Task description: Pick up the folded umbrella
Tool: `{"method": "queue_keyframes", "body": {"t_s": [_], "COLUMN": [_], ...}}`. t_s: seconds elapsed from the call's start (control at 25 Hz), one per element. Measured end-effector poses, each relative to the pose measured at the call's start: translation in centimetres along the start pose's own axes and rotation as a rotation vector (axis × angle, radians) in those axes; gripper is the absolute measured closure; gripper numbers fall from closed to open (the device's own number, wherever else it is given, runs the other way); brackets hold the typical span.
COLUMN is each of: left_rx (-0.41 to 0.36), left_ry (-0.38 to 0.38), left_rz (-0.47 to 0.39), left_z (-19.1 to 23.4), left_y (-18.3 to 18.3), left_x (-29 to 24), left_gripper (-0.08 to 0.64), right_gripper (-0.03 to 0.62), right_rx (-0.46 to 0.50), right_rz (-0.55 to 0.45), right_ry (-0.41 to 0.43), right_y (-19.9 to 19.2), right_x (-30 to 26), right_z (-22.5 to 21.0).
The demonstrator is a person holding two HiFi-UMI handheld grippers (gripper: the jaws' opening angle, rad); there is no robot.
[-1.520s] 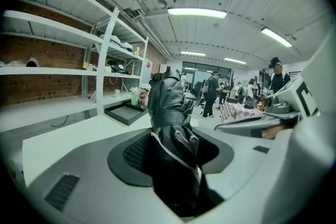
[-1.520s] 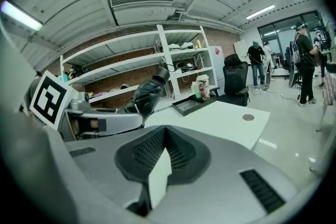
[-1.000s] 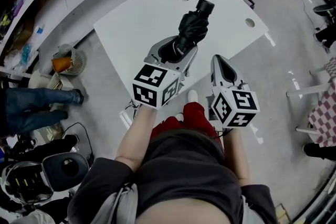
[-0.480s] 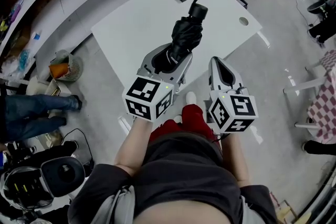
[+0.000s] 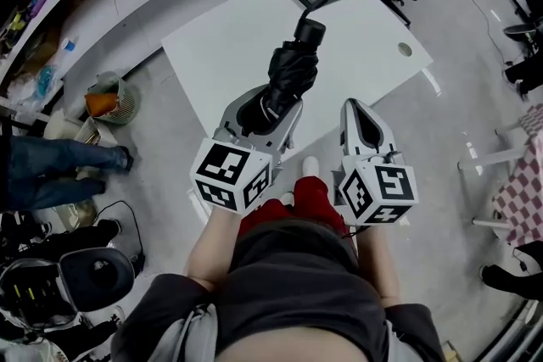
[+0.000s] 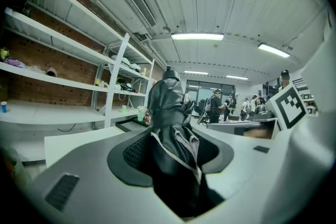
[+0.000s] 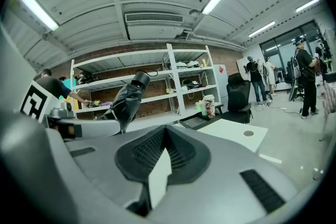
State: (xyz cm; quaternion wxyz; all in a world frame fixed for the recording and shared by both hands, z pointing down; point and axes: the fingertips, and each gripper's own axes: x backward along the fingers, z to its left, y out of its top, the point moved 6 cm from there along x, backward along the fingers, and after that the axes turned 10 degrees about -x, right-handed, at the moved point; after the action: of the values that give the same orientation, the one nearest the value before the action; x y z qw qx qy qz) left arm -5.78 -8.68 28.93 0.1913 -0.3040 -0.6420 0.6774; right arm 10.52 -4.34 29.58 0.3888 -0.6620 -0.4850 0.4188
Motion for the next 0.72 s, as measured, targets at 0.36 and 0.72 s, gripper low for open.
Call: {"method": "queue_keyframes", "body": {"t_s": [0.36,0.72], "left_rx": [0.024,0.038], "left_ry": [0.117,0.199], "left_rz": [-0.010,-0.014], "left_z": [3.9,5.6], "left_y": [-0.6,-0.7], "left_x": [3.4,5.9], "left_gripper": [0.347,0.347], "right_gripper": [0.574,0.575], "right_rx": [0.029,0.059], "right_rz": [0.001,-0.009], "right_ry": [0.037,0.097], "right_y": [-0.2,0.2], "right_x": [-1.3,-2.0], "right_z": [2.3,3.9]}}
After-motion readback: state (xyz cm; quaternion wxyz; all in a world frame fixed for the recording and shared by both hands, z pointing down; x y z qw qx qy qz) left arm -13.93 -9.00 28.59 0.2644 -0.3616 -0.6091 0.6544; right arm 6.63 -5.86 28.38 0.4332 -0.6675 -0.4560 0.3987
